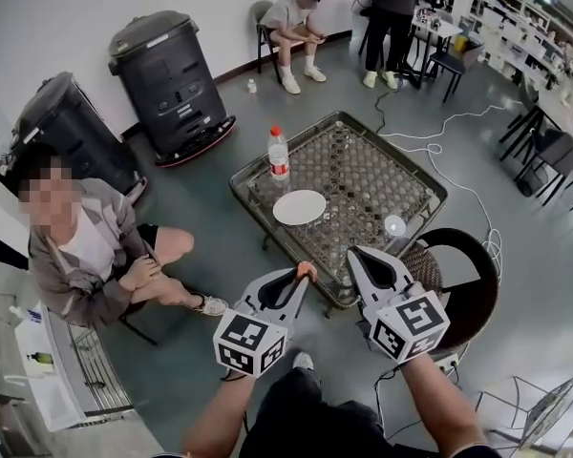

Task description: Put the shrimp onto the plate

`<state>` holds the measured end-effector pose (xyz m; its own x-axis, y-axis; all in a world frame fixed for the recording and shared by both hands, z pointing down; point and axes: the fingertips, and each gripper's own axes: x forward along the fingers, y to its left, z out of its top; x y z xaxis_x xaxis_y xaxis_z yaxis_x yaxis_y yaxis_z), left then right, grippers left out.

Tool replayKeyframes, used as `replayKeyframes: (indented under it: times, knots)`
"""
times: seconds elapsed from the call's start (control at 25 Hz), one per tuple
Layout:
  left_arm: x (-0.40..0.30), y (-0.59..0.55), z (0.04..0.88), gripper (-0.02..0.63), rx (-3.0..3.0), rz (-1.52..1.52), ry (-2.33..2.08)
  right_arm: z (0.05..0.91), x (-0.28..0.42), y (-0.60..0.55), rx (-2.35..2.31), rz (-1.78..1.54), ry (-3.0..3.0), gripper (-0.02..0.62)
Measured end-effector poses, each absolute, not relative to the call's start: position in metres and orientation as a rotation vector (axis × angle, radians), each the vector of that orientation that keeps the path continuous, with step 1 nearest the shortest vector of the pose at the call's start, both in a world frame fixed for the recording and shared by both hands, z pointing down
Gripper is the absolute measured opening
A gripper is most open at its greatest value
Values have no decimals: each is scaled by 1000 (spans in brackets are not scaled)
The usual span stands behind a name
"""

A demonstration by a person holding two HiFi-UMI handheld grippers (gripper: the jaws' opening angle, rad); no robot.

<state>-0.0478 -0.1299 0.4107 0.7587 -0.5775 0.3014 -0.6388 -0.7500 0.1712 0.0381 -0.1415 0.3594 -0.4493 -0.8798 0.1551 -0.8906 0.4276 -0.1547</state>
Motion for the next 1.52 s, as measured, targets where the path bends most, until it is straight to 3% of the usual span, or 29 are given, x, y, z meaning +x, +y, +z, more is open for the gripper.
replayKeyframes:
  times: [0.96, 1.52]
  knots:
    - [-33, -260, 456, 67, 2625, 485, -985, 399, 58, -273, 1569, 395, -2565, 3]
    - [-17, -324, 503, 67, 2517, 639, -1080, 466, 75, -328, 1371, 574, -2549, 3]
